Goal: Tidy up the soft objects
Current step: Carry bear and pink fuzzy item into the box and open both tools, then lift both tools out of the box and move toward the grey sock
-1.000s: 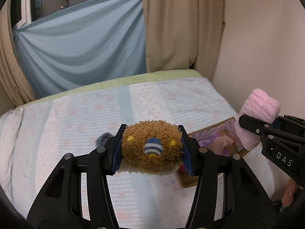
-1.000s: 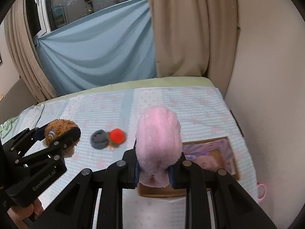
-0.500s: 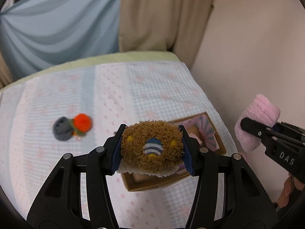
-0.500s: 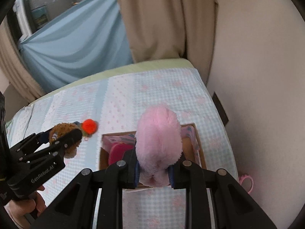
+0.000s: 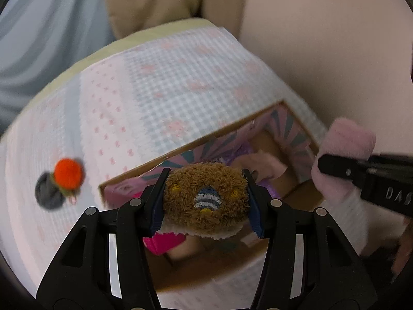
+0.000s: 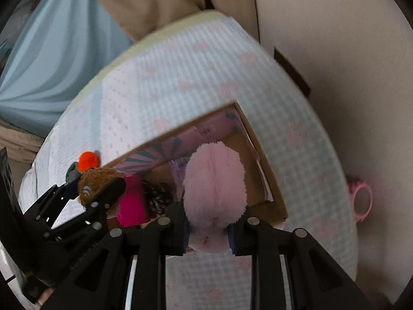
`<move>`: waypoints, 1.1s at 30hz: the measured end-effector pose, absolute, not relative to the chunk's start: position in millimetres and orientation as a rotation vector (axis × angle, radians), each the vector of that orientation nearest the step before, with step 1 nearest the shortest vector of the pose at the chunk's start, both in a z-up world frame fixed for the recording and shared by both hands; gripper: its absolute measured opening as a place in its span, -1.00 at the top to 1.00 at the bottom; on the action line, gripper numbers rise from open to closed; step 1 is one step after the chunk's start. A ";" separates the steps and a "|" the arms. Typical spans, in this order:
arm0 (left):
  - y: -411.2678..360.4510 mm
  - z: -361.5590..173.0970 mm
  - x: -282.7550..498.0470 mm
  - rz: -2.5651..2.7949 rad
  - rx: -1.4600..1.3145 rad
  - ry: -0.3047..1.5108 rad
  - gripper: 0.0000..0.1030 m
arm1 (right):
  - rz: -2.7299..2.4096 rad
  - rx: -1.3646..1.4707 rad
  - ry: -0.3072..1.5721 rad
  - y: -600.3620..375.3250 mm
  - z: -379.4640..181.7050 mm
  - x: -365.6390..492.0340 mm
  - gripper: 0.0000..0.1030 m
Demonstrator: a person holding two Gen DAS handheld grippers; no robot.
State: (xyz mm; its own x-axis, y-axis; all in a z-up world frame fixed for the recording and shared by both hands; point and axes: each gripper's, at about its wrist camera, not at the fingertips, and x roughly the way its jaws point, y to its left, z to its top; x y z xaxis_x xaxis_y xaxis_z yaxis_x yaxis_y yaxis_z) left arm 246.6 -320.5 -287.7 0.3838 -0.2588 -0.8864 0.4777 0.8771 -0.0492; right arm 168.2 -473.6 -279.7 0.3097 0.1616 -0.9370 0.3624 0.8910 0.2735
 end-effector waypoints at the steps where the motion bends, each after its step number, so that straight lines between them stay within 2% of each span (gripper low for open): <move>1: -327.1 -295.3 246.5 -0.485 0.266 1.081 0.04 | -0.138 0.505 1.290 -474.6 -291.5 173.4 0.58; 8: -353.9 -341.9 240.4 -0.538 0.462 1.128 0.04 | -0.135 0.541 1.371 -477.8 -324.6 184.3 0.58; 9: -353.9 -345.6 240.5 -0.537 0.468 1.139 -0.05 | -0.136 0.542 1.376 -478.3 -326.5 185.7 0.47; 10: -353.4 -348.4 240.9 -0.535 0.472 1.150 -0.27 | -0.141 0.535 1.381 -477.9 -327.9 187.5 0.22; 11: -352.8 -350.1 241.2 -0.537 0.474 1.155 -0.68 | -0.150 0.518 1.384 -477.2 -328.7 188.9 -0.03; 12: -351.2 -349.3 240.9 -0.543 0.469 1.152 -0.91 | -0.157 0.506 1.380 -477.3 -328.1 189.8 -0.31; 13: -349.9 -348.1 240.7 -0.546 0.468 1.149 -0.99 | -0.153 0.497 1.363 -476.2 -327.1 189.8 -0.72; 15: -346.5 -345.0 239.4 -0.528 0.485 1.138 -0.99 | -0.136 0.492 1.360 -474.8 -326.9 190.5 -1.00; 25: -305.9 -334.5 222.0 -0.490 0.492 1.145 -0.99 | -0.122 0.454 1.354 -467.0 -321.4 176.9 -1.00; 33: -283.7 -314.0 206.1 -0.471 0.428 1.138 -0.99 | -0.118 0.394 1.289 -453.2 -287.8 164.1 -1.00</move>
